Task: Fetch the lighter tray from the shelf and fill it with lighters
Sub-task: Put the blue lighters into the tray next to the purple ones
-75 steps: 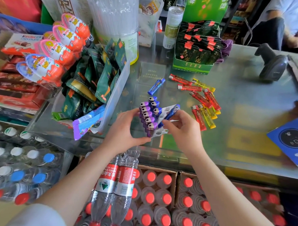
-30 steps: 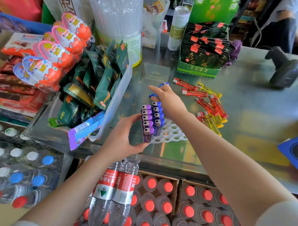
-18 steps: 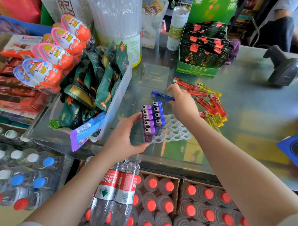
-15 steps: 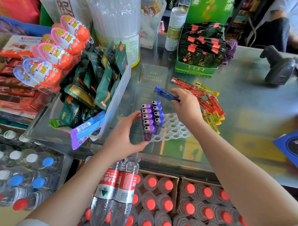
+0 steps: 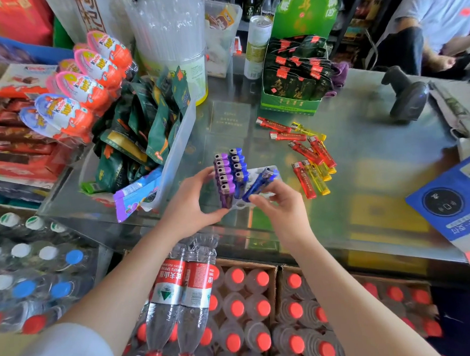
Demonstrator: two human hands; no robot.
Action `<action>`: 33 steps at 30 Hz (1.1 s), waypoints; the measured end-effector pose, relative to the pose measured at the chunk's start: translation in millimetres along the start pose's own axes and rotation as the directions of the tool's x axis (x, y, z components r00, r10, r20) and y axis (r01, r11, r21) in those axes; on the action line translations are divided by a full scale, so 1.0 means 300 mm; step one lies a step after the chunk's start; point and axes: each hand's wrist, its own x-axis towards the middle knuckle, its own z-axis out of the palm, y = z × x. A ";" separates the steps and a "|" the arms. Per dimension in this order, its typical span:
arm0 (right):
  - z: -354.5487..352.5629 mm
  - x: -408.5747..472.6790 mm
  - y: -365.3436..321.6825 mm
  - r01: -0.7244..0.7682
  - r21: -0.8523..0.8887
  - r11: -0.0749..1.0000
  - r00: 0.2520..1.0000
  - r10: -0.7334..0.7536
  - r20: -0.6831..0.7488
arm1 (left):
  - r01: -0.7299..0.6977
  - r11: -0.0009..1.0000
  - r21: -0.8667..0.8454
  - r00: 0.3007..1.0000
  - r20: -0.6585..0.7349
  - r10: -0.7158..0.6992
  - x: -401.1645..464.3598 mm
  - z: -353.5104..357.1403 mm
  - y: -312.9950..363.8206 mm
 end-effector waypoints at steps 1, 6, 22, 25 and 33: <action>0.007 0.001 -0.004 0.008 -0.051 0.999 1.000 -0.008 -0.004 | 0.000 1.000 -0.005 1.000 -0.004 0.000 -0.001 0.000 0.001; 0.029 -0.004 -0.024 0.153 -0.282 0.947 0.988 -0.143 0.057 | -0.007 1.000 -0.014 1.000 0.001 0.007 0.001 0.001 0.005; 0.023 0.022 -0.005 0.414 -0.611 0.675 0.907 -0.359 0.218 | 0.023 1.000 0.016 1.000 0.021 -0.024 0.004 0.010 -0.025; 0.046 0.007 -0.005 0.403 -0.670 0.624 0.905 -0.382 0.188 | 0.019 1.000 0.001 1.000 0.010 -0.019 0.003 0.010 -0.018; 0.065 -0.015 0.017 0.213 -0.618 0.757 0.967 -0.253 0.023 | 0.052 0.998 0.023 0.998 0.031 -0.052 0.003 0.016 -0.041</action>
